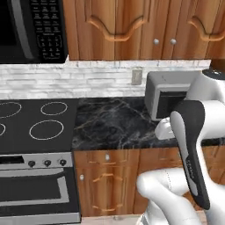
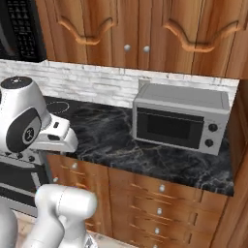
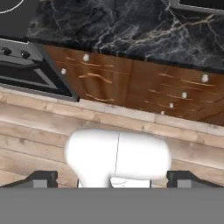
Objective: Navigate to the stand mixer.
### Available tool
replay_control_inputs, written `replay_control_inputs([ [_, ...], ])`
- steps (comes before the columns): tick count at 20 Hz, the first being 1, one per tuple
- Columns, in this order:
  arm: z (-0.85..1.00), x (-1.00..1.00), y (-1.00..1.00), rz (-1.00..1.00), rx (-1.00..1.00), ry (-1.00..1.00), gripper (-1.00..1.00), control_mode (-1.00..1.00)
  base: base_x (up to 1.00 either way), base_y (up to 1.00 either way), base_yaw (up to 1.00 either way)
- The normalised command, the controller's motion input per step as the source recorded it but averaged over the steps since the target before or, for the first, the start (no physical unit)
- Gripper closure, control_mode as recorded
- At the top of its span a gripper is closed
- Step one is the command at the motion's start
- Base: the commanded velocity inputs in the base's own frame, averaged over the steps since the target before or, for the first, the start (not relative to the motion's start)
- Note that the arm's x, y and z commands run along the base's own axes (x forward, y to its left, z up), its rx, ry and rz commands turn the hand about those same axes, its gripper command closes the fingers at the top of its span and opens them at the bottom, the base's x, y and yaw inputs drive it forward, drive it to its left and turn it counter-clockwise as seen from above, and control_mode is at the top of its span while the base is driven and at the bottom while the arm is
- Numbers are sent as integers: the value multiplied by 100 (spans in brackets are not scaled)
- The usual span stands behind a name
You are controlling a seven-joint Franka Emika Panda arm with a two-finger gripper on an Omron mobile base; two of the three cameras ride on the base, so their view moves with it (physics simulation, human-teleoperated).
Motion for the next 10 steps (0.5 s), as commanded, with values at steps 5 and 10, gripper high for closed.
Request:
replay_control_inputs([
  [5, 0, 0, 0, 0, 0, 0, -100, 100, -36, 34, 97],
  [10, 0, 0, 0, 0, 0, 0, -100, 100, -22, 12, 100],
])
